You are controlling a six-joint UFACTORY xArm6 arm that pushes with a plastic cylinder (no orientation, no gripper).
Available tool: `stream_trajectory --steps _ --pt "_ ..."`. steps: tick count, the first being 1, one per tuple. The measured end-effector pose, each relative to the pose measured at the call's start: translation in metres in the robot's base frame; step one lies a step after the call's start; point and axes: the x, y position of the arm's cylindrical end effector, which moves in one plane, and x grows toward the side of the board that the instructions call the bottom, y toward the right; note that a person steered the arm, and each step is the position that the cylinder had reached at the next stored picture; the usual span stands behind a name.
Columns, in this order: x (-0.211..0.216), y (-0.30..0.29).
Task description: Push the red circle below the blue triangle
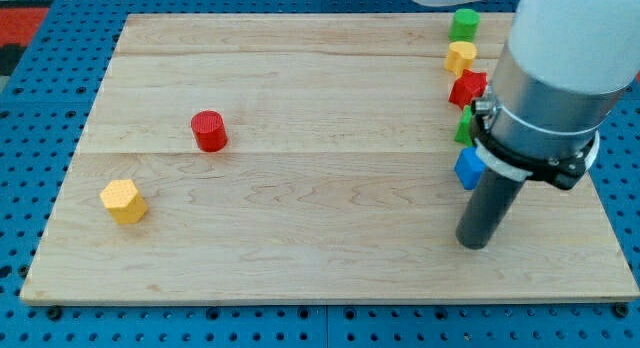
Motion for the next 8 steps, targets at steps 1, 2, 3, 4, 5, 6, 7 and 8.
stream_trajectory --steps 1,2,3,4,5,6,7,8 --pt "-0.010 0.002" --pt "-0.012 -0.010" --pt "-0.029 -0.085" --pt "-0.065 -0.152" --pt "-0.135 -0.082" --pt "-0.200 -0.149" --pt "-0.214 -0.239" --pt "-0.173 -0.305"
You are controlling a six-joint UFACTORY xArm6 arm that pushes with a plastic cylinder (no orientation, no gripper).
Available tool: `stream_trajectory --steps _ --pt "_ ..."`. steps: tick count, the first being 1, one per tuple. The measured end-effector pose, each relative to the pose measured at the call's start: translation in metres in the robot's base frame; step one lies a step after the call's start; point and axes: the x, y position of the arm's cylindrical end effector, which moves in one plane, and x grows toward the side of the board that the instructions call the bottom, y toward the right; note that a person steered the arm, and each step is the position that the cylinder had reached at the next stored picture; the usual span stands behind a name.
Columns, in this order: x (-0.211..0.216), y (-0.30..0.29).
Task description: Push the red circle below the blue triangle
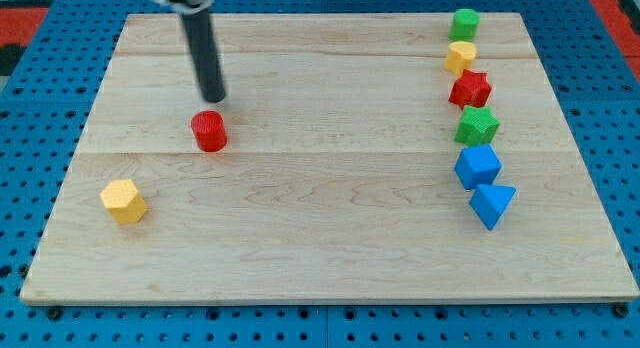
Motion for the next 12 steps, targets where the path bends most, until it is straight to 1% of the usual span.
stream_trajectory --steps 1,2,3,4,5,6,7,8,9,10,12 --pt "0.061 0.017" --pt "0.078 0.069" --pt "0.118 0.101" --pt "0.121 0.063" --pt "0.166 0.090" --pt "0.172 0.184" --pt "0.160 0.179" --pt "0.131 0.183" --pt "0.140 0.235" --pt "0.168 0.266" --pt "0.196 0.260"
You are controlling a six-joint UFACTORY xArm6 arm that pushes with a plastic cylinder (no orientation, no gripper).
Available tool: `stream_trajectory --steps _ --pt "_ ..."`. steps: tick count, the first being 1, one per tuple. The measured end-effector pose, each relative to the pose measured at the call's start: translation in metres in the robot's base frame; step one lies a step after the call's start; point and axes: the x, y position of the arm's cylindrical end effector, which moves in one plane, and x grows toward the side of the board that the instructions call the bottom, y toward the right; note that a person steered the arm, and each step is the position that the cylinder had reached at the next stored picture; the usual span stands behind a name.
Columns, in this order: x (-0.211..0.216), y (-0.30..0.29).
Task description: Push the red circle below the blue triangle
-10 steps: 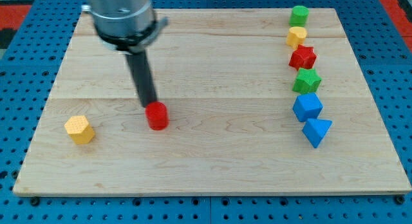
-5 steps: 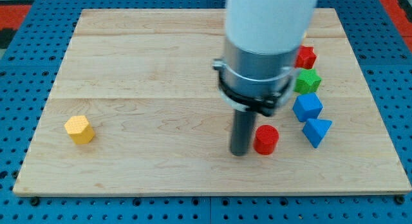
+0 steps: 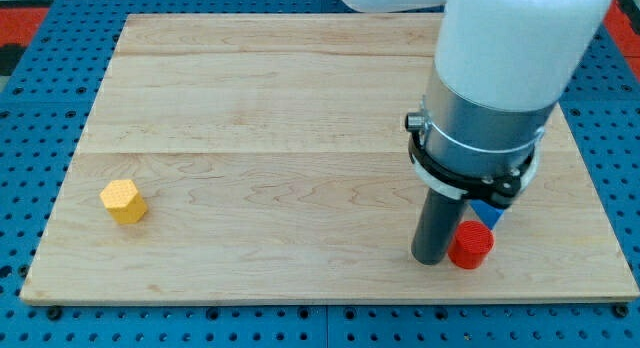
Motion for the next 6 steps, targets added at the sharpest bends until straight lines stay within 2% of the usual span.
stream_trajectory --steps 1,4,5,6 --pt "0.000 0.024" --pt "0.012 0.038" --pt "0.024 -0.026" --pt "0.028 -0.152"
